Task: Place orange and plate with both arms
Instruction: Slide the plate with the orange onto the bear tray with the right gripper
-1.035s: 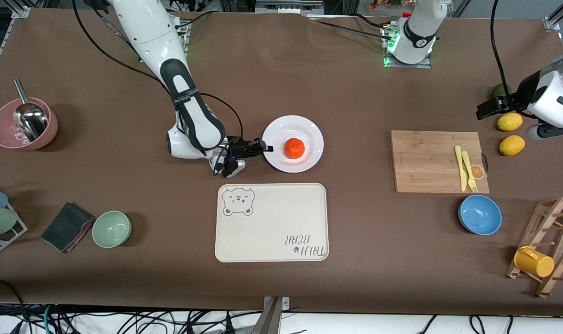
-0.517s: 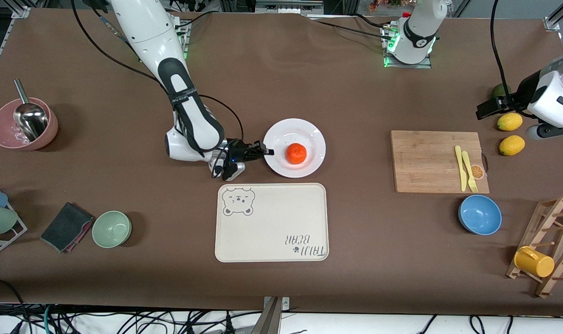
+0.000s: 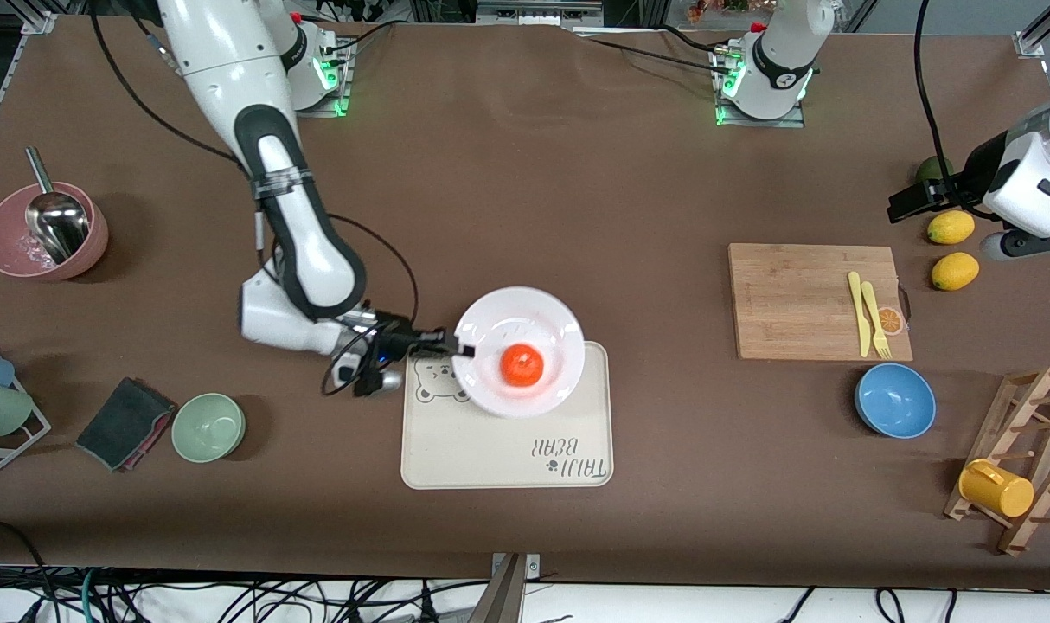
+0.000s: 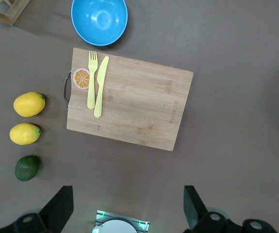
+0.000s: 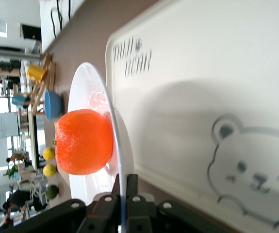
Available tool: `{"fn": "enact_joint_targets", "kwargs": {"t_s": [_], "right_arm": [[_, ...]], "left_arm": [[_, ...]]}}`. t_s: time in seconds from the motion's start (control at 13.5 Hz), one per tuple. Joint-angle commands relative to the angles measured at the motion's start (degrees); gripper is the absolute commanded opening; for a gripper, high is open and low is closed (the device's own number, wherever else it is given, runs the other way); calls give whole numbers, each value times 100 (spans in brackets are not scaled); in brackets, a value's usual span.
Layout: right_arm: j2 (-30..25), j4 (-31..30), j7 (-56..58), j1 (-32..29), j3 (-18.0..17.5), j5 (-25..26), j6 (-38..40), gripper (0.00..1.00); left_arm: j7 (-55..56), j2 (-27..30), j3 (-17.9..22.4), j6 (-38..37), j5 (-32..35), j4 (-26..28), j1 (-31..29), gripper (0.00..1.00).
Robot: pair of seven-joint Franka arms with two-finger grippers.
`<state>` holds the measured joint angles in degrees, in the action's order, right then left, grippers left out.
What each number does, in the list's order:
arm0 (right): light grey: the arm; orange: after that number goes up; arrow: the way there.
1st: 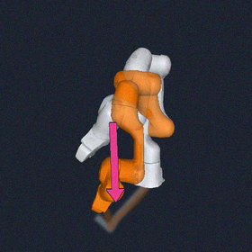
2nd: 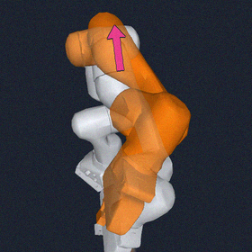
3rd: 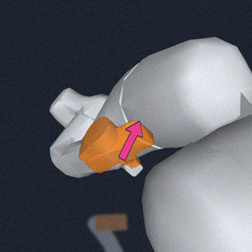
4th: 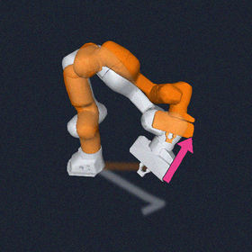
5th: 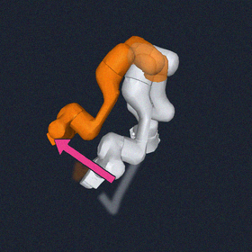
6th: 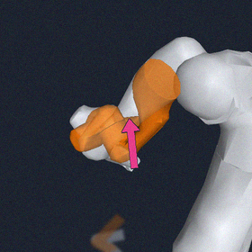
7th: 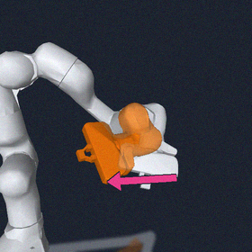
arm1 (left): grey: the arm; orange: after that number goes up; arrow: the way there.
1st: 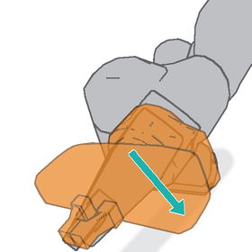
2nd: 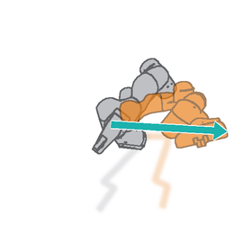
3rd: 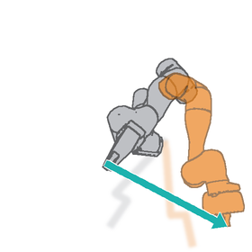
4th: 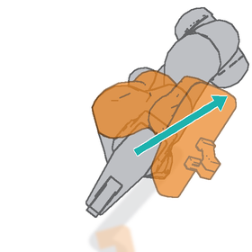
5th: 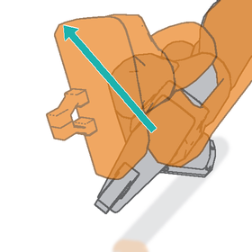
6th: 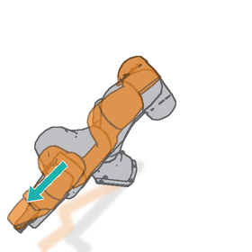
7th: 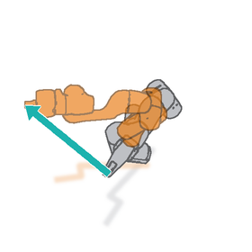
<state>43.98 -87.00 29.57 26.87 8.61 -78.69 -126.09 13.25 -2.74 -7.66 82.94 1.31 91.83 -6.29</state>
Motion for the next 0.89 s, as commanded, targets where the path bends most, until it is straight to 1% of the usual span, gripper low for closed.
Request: {"fn": "enact_joint_targets", "kwargs": {"t_s": [0.0,0.07,0.15,0.22,0.59,0.67,0.74,0.81], "right_arm": [[987,1463,-529,-330,-53,126,32,0],[1286,1885,-618,-348,-53,126,6,0],[1559,2176,-645,-349,-53,126,-46,0],[1735,2335,-645,-340,-62,117,-125,0],[1948,2276,-566,-129,-97,82,-152,0],[1948,2276,-609,-112,-97,82,-152,6],[1939,2276,-627,-111,-97,99,-152,61],[1931,2276,-601,-103,-88,117,-152,100]], "left_arm": [[-121,142,-34,65,-140,142,-74,100],[-121,142,-34,65,-148,142,-74,100],[-121,142,-34,65,-140,142,-65,100],[-121,142,-34,65,-139,142,-74,100],[-121,134,-34,65,-148,142,-74,100],[-130,134,-34,65,-148,142,-74,100],[-130,134,-34,65,-148,142,-74,100],[-130,134,-34,65,-148,134,-74,100]]}}
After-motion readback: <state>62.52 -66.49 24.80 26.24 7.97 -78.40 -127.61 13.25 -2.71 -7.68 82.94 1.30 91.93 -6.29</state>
